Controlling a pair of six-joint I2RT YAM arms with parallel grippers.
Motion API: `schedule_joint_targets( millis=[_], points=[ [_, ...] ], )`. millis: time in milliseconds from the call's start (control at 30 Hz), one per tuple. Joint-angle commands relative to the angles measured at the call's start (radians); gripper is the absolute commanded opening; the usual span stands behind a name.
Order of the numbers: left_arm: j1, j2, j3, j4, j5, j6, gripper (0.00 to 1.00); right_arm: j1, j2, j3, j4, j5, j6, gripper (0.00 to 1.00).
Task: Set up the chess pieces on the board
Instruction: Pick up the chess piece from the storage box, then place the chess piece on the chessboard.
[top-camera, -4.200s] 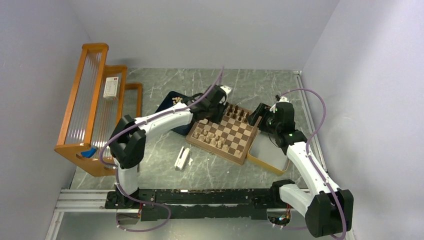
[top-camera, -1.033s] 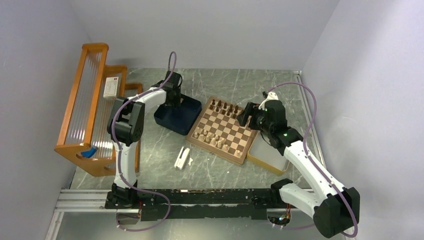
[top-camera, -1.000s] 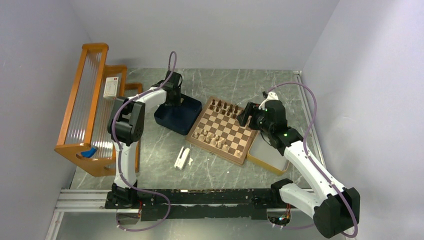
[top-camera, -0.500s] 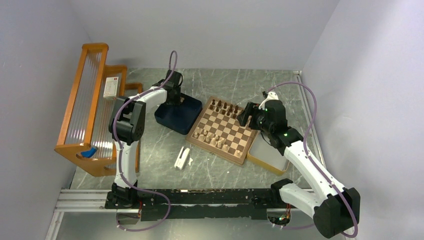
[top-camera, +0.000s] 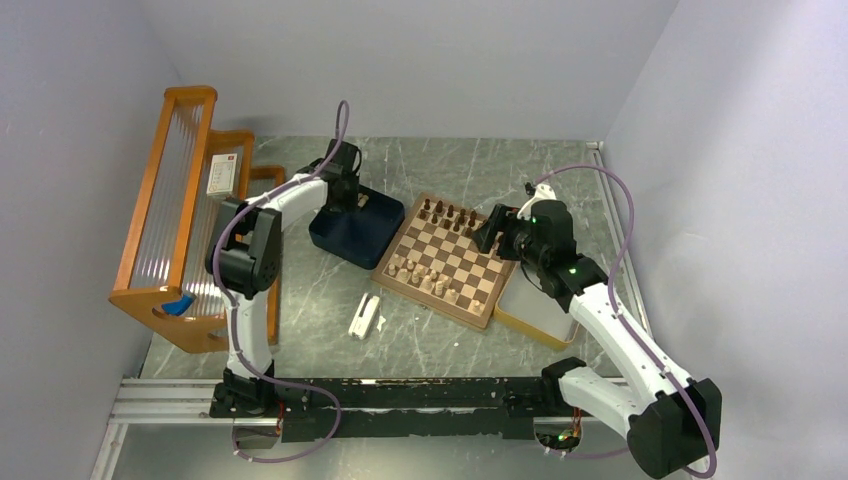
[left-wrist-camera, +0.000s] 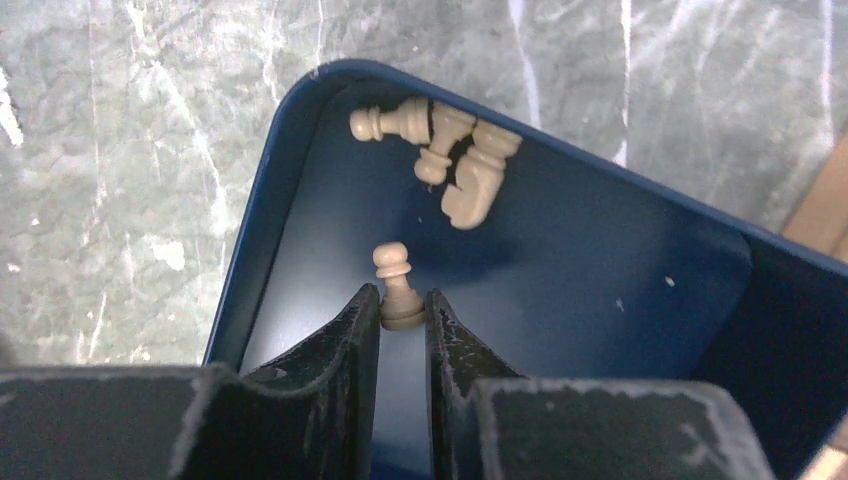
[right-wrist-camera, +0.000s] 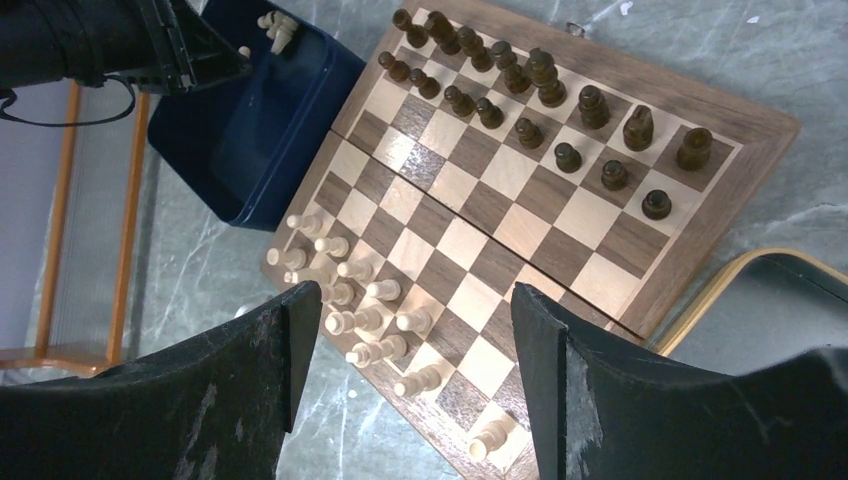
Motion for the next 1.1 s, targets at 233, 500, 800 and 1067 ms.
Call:
schedule_joint_targets(
  millis=[233, 500, 800, 1067],
  points=[
    [0.006, -0.186, -0.031, -0.1, 0.147, 0.088, 0.13, 0.004, 0.025, 0.026, 0.068, -0.164, 0.105, 0.72],
    [-0.001, -0.358, -0.134, -0.063, 0.346, 0.162, 0.16, 0.007, 0.13, 0.086, 0.136, -0.364, 0.168, 0.62],
    [-0.072, -0.528, -0.259, -0.067, 0.465, 0.243, 0.16, 0.081, 0.27, 0.081, 0.329, -0.519, 0.316, 0.54],
    [-0.249, -0.65, -0.328, -0.045, 0.473, 0.315, 0.16, 0.118, 0.521, 0.221, 0.348, -0.673, 0.322, 0.5]
  ],
)
